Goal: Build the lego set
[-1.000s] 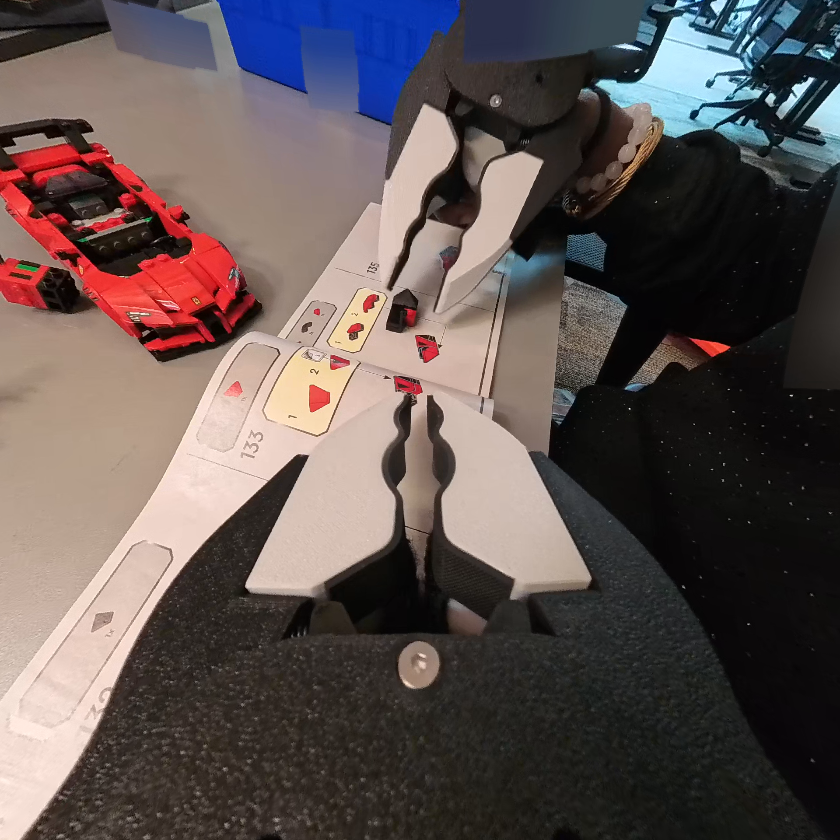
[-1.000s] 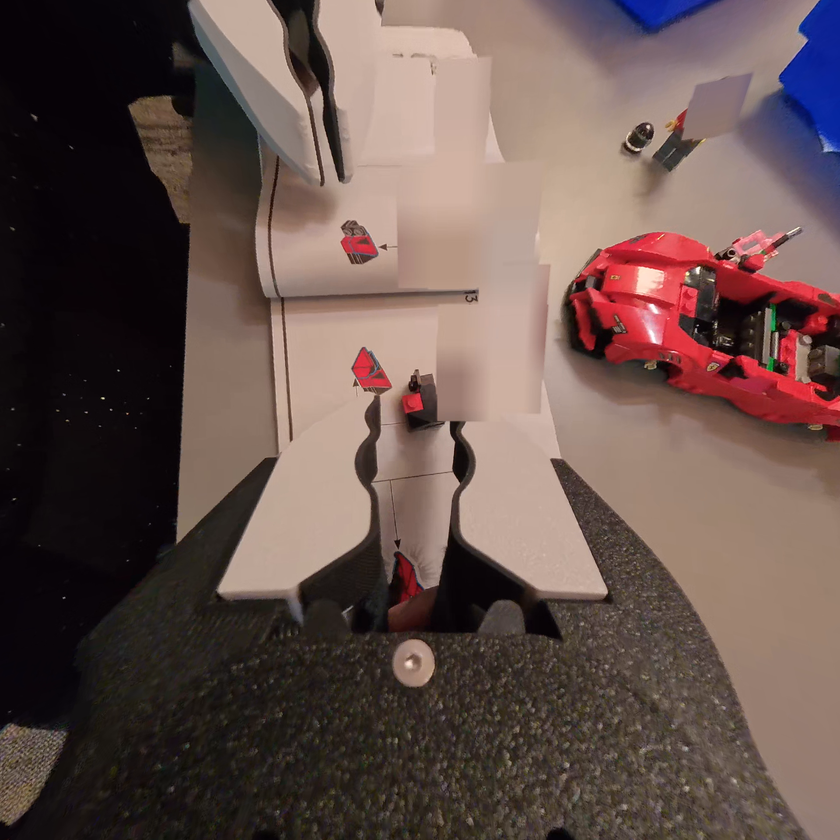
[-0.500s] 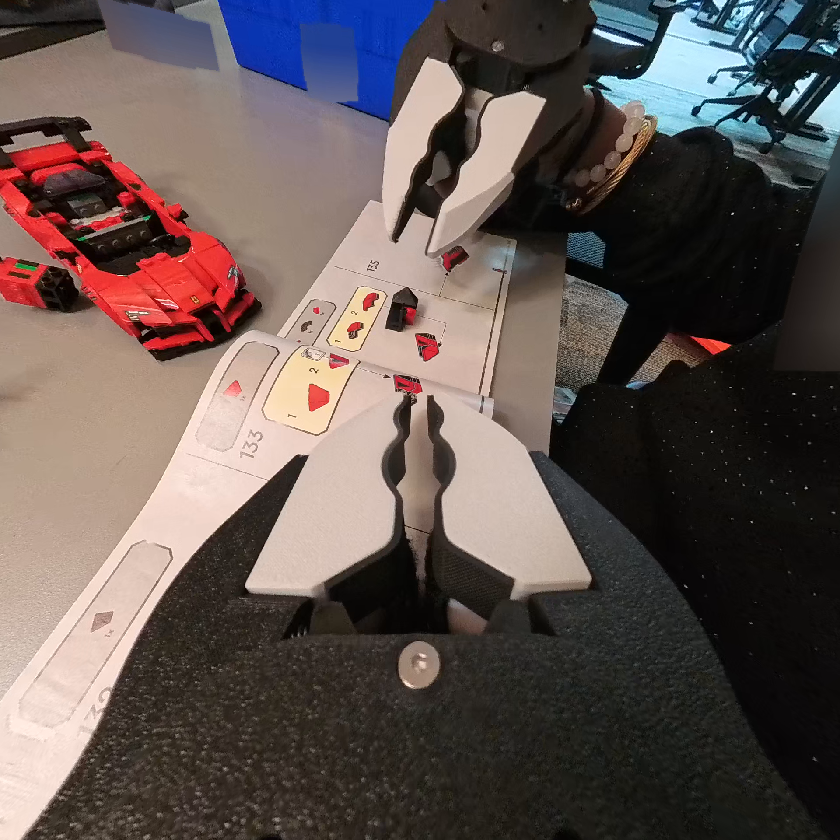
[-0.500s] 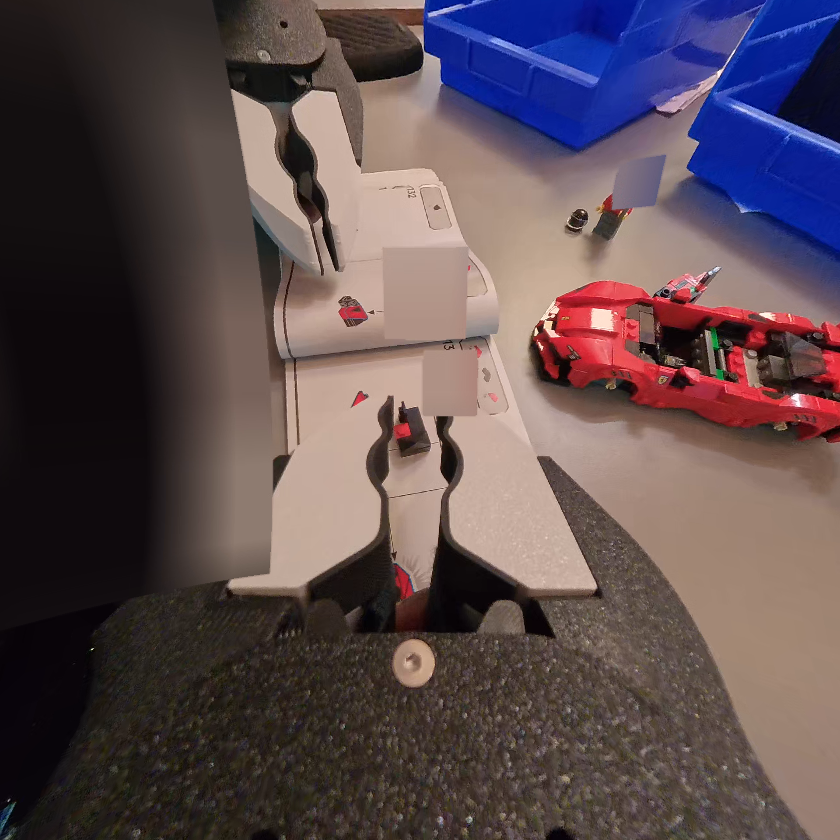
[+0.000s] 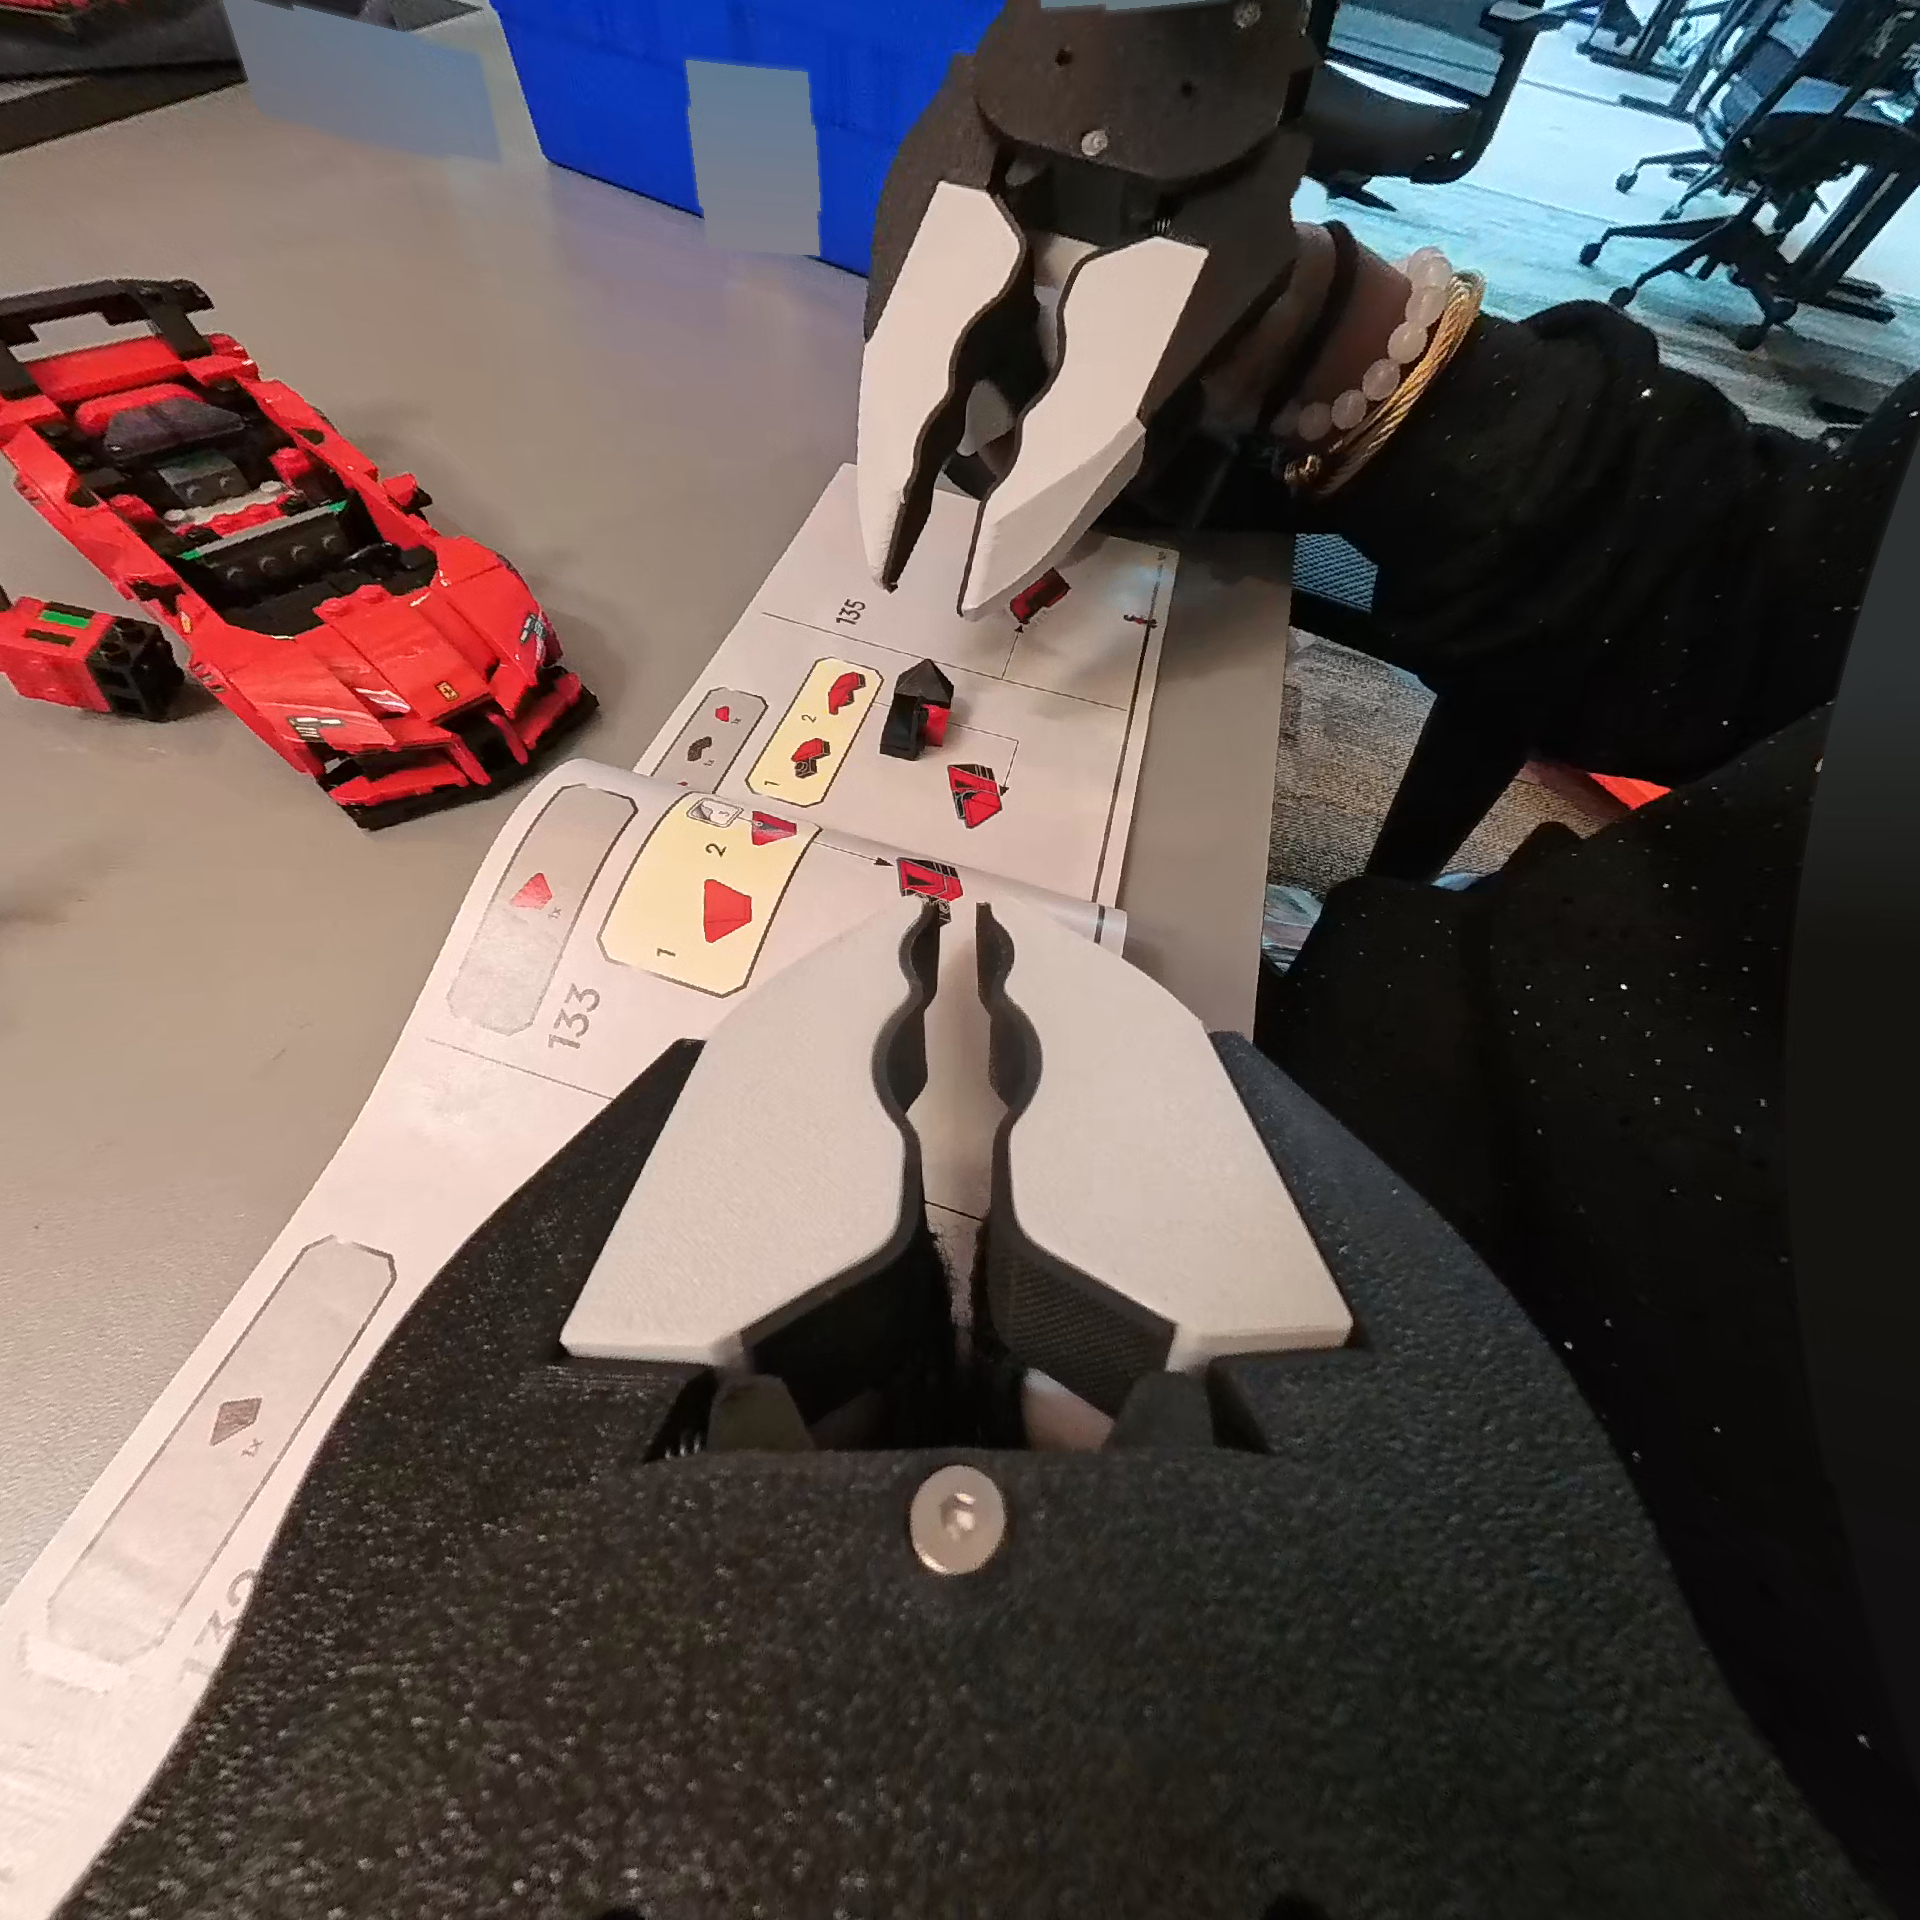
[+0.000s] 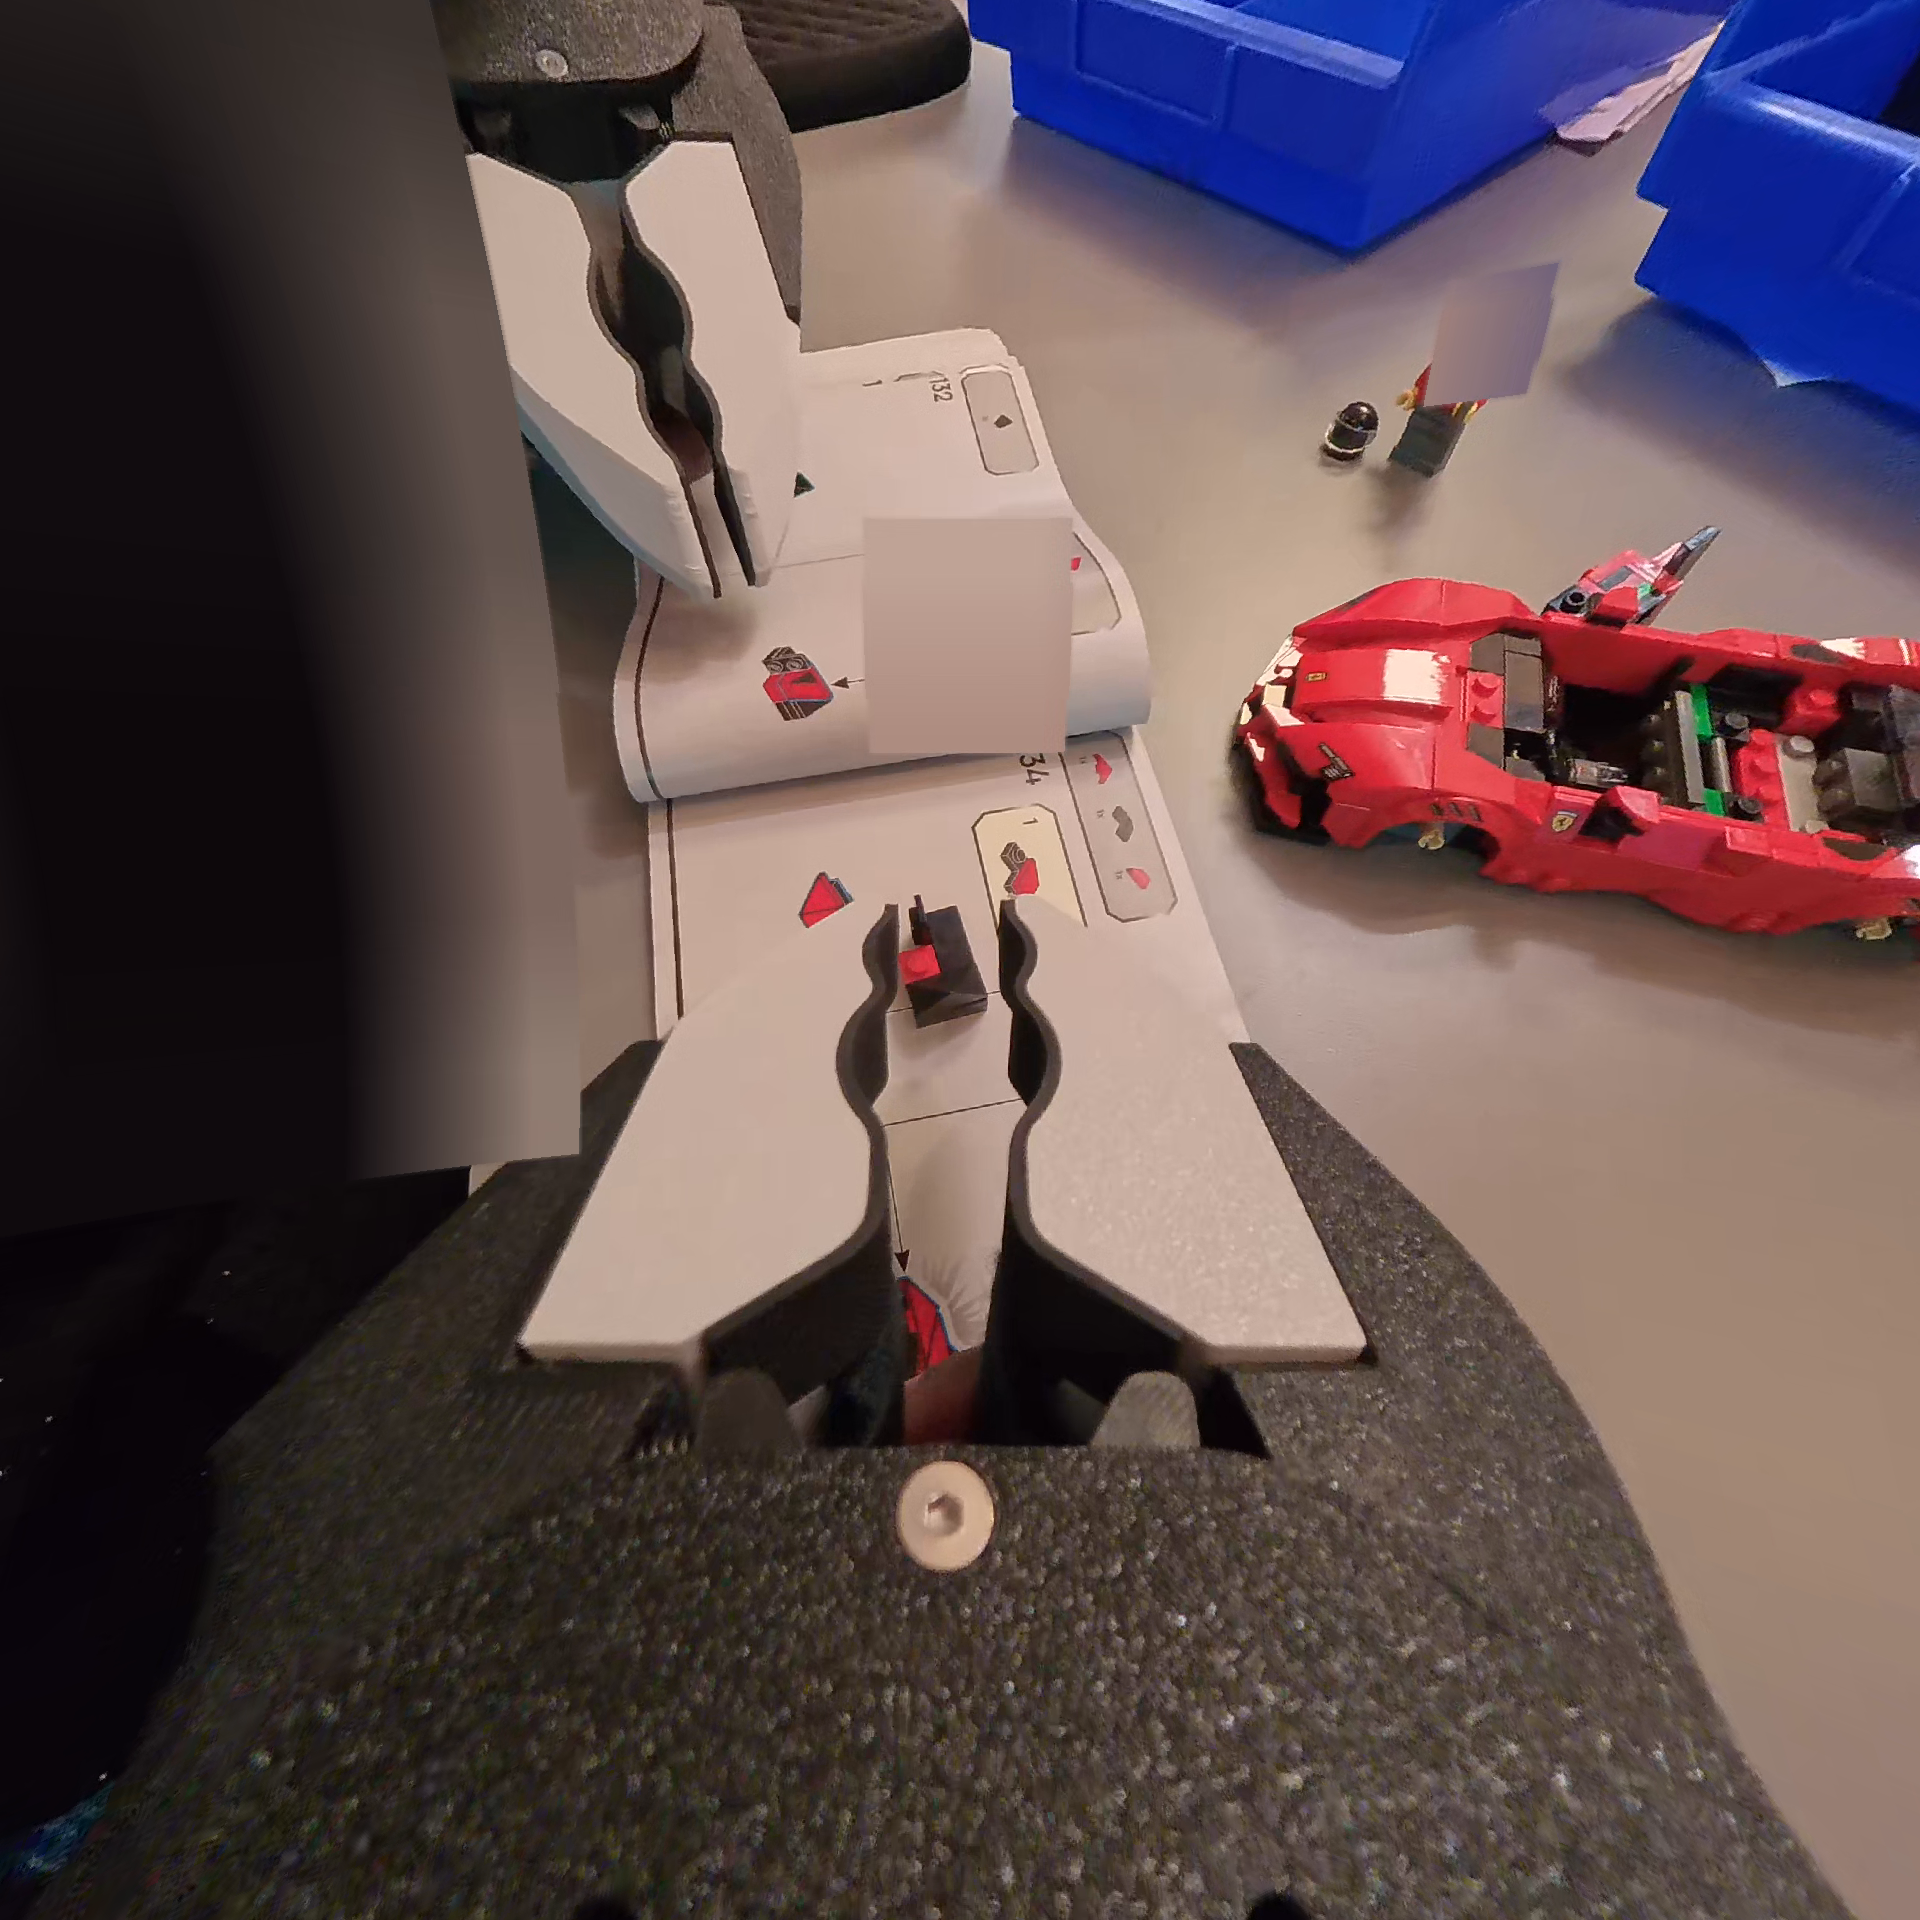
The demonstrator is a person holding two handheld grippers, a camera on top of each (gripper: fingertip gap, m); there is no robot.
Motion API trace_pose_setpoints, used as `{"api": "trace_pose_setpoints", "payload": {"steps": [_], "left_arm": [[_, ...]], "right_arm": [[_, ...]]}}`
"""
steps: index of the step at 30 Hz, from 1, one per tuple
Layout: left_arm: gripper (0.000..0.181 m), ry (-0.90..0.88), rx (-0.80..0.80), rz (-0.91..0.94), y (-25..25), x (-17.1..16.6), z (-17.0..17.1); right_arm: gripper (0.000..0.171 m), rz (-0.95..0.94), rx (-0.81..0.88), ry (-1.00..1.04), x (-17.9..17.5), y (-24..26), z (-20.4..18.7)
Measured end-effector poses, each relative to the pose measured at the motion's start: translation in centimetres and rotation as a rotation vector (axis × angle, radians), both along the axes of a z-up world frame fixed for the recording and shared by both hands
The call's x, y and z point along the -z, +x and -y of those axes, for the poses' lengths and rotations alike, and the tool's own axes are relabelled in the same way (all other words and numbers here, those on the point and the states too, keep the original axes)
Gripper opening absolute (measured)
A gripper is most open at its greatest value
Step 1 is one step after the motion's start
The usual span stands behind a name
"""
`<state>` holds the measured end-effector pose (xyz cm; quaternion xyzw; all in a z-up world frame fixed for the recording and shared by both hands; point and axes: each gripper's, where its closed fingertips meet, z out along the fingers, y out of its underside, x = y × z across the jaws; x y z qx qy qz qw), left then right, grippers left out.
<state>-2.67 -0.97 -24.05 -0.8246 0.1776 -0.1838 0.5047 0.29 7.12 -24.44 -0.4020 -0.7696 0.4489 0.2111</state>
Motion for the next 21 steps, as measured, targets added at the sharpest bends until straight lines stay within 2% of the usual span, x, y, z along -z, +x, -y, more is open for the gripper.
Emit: {"api": "trace_pose_setpoints", "payload": {"steps": [21], "left_arm": [[0.006,-0.001,0.001,0.006,-0.02,0.03,0.00]], "right_arm": [[0.018,0.016,0.001,0.001,0.28,0.01,-0.01]]}}
